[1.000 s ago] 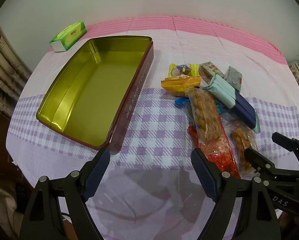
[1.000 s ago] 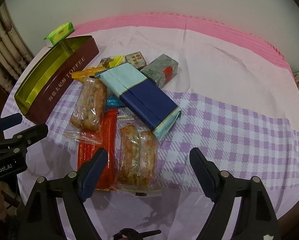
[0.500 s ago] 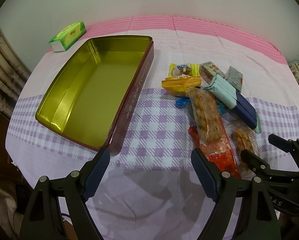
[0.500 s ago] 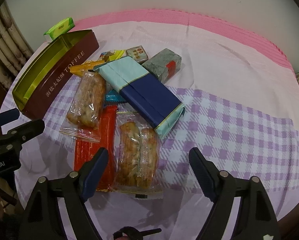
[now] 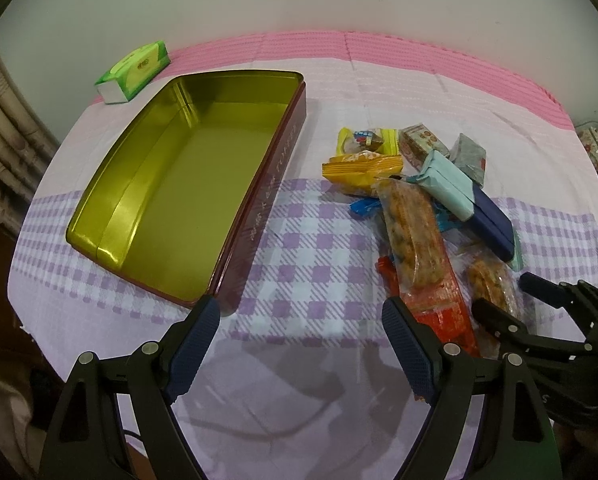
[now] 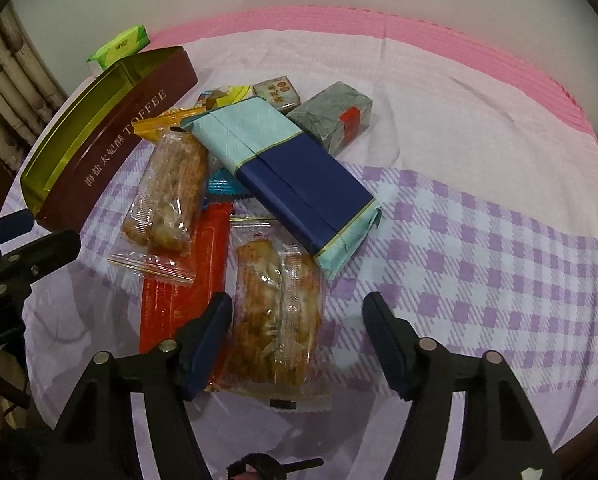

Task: Organize snacks
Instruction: 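Grasp a clear bag of peanut brittle with the left tool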

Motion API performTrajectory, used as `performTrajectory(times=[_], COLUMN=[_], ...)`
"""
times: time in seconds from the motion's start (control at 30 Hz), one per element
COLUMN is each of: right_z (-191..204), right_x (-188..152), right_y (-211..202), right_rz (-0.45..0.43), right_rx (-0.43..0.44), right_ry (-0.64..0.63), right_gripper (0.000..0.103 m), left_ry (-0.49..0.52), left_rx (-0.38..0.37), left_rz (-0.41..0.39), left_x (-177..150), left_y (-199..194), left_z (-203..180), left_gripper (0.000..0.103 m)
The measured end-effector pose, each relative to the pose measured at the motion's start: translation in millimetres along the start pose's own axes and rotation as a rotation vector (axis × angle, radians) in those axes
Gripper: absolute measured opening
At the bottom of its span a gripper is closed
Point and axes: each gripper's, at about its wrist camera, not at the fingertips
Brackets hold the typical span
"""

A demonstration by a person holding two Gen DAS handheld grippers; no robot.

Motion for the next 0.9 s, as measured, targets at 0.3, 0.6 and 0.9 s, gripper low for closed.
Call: performTrajectory(times=[0.3,0.6,0.9], right_z=[4,-2,-24], right_x=[4,-3,-17], right_y=[6,1,-9], right_rz=[-0.021,-0.022,-0.026], right_rx=[-0.011,0.019,0.019], right_ry=[-0.039,-0.044,0.02], right_gripper=[0.056,0.038,0.037], left_ry=[0.014,0.053,0.093], left_rx=[-0.023,-0.081,-0.076], left_rz=[-0.005,0.0,0.025], left_x=[7,17,35], left_y=[2,6,22], left_z=[-11,-37,-64], left_gripper=[0.083,0.083,0.083])
Point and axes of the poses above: each gripper's, at about its wrist camera, not at the fingertips, and y roughly the way its jaws point, z to its left, x to its top, and after that the axes turned 4 degrees about -y, right-handed
